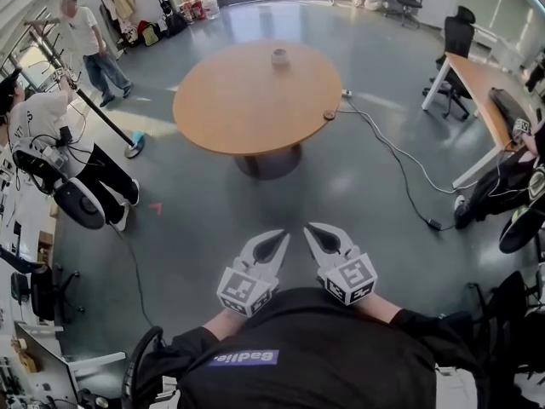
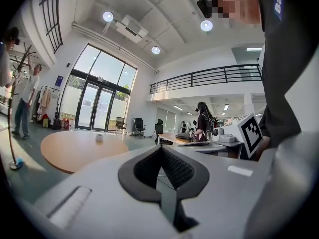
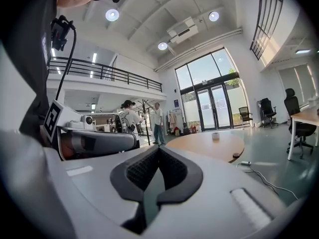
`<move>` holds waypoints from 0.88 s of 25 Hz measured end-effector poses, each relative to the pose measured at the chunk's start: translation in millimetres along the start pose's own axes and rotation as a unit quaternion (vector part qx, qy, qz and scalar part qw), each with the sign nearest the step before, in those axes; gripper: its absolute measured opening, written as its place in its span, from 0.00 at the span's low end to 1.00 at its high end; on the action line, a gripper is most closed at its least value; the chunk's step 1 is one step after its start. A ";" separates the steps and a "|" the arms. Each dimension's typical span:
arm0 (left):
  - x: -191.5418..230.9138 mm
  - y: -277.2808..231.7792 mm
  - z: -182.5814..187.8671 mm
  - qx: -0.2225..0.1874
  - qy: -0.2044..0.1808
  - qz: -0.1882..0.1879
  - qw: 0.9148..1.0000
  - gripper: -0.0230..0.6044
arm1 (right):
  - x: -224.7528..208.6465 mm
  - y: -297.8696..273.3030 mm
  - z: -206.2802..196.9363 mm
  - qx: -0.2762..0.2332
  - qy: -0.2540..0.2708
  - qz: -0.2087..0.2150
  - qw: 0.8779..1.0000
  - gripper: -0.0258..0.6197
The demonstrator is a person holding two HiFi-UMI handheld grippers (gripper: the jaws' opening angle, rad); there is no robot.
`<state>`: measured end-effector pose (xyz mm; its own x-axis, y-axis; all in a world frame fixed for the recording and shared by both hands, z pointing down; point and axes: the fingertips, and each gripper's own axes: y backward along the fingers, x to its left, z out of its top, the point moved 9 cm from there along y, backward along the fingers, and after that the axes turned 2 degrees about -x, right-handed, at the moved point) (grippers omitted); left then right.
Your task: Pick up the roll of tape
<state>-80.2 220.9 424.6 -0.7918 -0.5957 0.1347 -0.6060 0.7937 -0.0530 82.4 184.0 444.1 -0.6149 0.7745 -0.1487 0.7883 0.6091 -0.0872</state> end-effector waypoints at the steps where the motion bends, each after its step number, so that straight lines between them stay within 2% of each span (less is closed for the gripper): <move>1: -2.4 -3.3 0.7 0.000 -0.001 0.003 1.000 0.07 | -4.4 2.2 0.7 -0.001 0.000 0.001 1.000 0.04; 7: -19.0 -16.9 -1.0 -0.003 -0.005 0.021 1.000 0.07 | -26.1 16.5 -2.0 -0.003 -0.004 0.010 1.000 0.04; 13: -26.0 -33.5 -3.7 0.001 -0.006 0.031 0.999 0.07 | -54.7 28.4 -8.7 -0.001 -0.021 0.000 1.000 0.05; 18: -14.6 -49.7 -4.1 0.003 -0.008 0.025 1.000 0.07 | -69.9 15.3 -8.4 -0.002 -0.022 -0.003 1.000 0.05; 22: 14.7 -64.9 -6.7 0.002 -0.003 0.018 1.000 0.07 | -84.6 -10.9 -10.5 0.004 -0.020 -0.011 1.000 0.05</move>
<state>-52.1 161.5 436.6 -0.8138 -0.5672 0.1264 -0.5771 0.8143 -0.0617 125.7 113.6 468.0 -0.6314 0.7529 -0.1854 0.7743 0.6251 -0.0984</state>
